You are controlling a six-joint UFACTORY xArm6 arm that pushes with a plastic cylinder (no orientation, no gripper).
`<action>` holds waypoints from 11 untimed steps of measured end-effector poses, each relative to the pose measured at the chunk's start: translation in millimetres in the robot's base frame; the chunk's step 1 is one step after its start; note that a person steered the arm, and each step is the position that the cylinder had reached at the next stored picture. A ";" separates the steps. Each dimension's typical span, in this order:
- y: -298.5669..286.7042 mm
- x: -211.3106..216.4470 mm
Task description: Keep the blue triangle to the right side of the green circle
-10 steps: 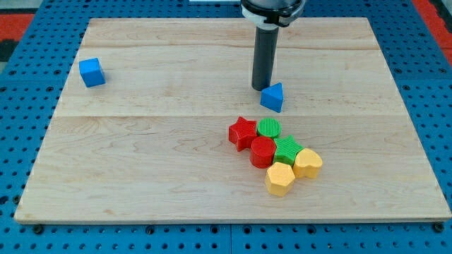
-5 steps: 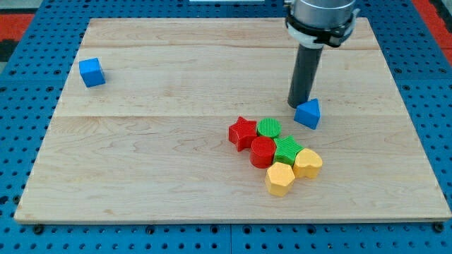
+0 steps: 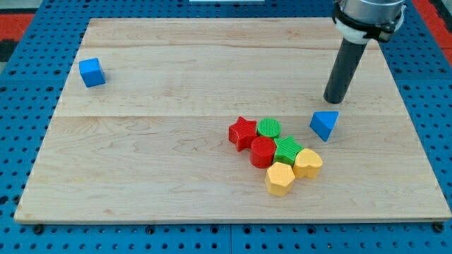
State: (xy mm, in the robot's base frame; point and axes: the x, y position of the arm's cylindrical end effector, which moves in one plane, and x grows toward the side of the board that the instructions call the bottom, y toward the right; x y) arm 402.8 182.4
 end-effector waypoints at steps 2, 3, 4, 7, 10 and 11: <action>37.1 43.8; 0.0 71.4; -11.6 62.4; -51.1 33.9; -16.9 76.9; -4.1 53.5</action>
State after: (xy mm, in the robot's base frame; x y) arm 456.4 178.4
